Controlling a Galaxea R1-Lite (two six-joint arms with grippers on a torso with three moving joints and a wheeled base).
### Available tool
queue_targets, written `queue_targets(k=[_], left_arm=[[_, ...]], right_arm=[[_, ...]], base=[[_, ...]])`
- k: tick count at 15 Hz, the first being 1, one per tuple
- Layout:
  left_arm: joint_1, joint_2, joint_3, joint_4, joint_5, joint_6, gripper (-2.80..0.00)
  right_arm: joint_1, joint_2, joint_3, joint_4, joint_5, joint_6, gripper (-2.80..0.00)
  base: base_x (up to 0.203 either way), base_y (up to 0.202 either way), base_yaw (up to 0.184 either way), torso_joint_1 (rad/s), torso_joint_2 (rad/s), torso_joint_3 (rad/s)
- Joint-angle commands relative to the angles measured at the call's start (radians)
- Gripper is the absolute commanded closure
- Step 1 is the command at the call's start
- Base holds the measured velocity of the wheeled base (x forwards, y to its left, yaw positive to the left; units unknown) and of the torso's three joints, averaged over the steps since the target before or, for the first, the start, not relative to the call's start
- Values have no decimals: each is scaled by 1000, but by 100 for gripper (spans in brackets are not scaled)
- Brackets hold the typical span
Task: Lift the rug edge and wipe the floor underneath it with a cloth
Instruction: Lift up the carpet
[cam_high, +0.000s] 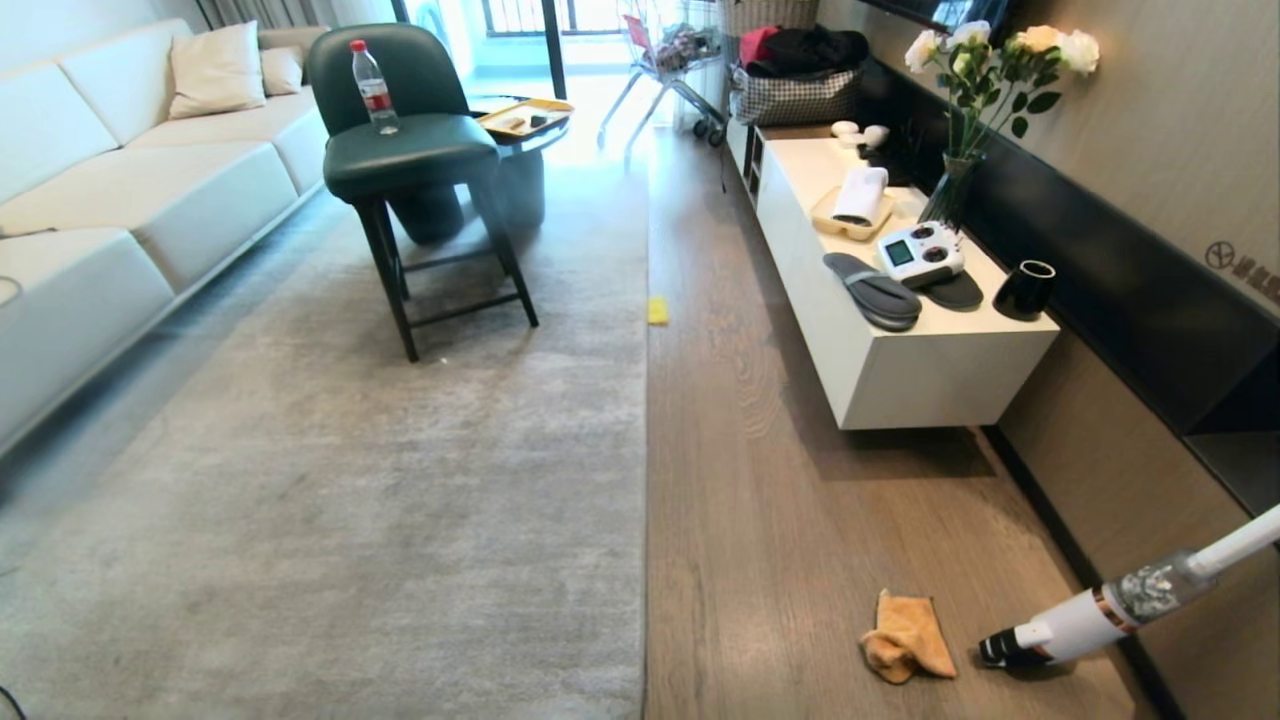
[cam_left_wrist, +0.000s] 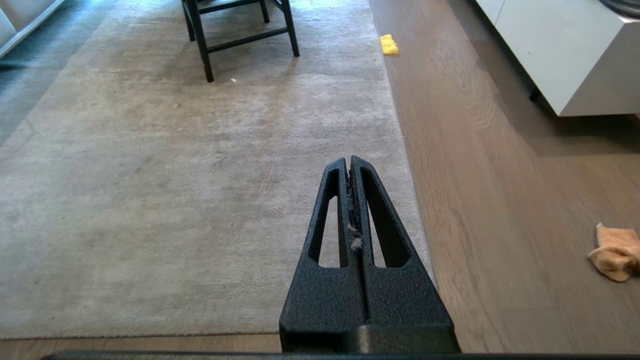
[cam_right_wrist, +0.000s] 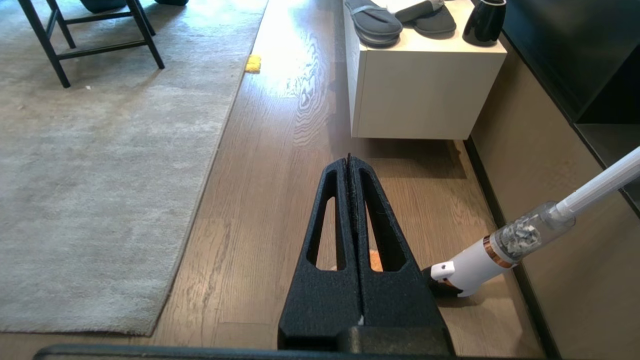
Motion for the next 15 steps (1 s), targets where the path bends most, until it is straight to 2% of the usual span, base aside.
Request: queue_targets(k=[1,7,15], left_arm=[[1,1,-1,0,0,0,0],[0,1,0,0,0,0,0],[0,1,-1,0,0,-1,0]], right_arm=[[0,0,0,-1,1,0,0],[0,0,0,-1,1,0,0],[0,0,0,-1,1,0,0]], base=[[0,0,0,-36,442,408],[0,0,0,12,419,446],[0,0,0,0,14,25]])
